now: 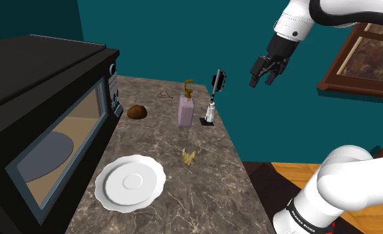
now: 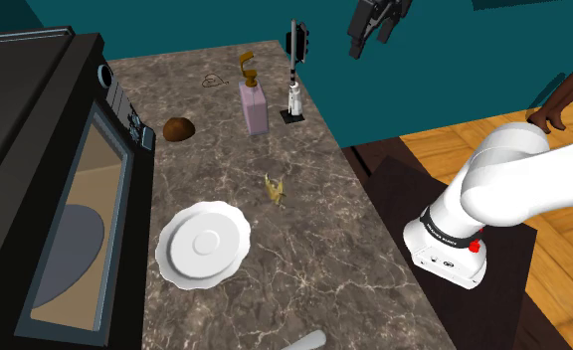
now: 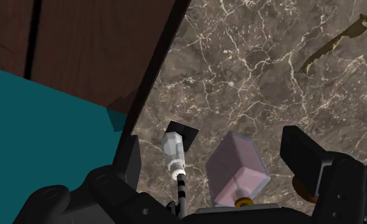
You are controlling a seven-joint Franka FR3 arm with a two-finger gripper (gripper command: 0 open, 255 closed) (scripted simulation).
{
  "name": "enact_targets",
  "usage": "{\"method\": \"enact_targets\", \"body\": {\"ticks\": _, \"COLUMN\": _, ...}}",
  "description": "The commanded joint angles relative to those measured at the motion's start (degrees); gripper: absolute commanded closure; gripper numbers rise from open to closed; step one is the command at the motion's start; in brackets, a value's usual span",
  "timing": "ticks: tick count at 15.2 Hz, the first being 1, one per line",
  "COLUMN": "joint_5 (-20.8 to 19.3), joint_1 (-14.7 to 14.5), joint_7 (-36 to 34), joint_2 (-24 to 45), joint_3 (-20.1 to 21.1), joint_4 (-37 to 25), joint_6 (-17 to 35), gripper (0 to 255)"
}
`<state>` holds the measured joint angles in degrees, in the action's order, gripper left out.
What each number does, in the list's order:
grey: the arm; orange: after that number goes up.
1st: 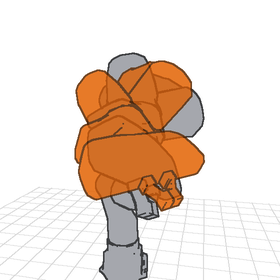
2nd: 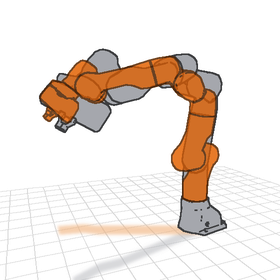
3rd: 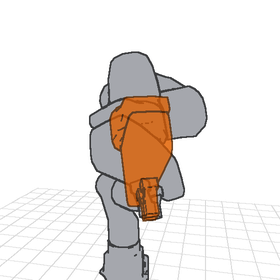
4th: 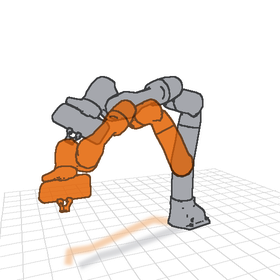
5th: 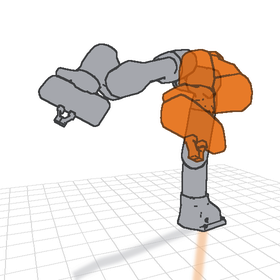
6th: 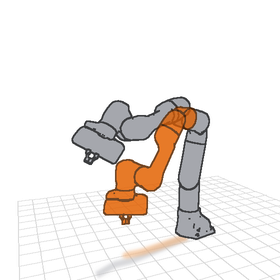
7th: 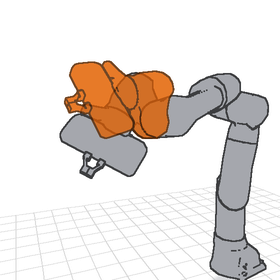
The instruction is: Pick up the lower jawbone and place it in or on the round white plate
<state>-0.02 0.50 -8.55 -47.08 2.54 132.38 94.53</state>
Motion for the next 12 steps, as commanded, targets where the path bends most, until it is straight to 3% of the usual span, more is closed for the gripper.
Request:
{"method": "enact_targets", "body": {"ticks": 1, "joint_5": 0.0, "joint_1": 0.0, "joint_7": 0.0, "joint_2": 0.0, "joint_3": 0.0, "joint_4": 0.0, "joint_6": 0.0, "gripper": 0}}
{"method": "enact_targets", "body": {"ticks": 12, "joint_5": 10.9, "joint_1": -1.3, "joint_7": -16.1, "joint_2": 11.3, "joint_3": 8.4, "joint_4": 5.2, "joint_6": 8.6, "gripper": 0}}
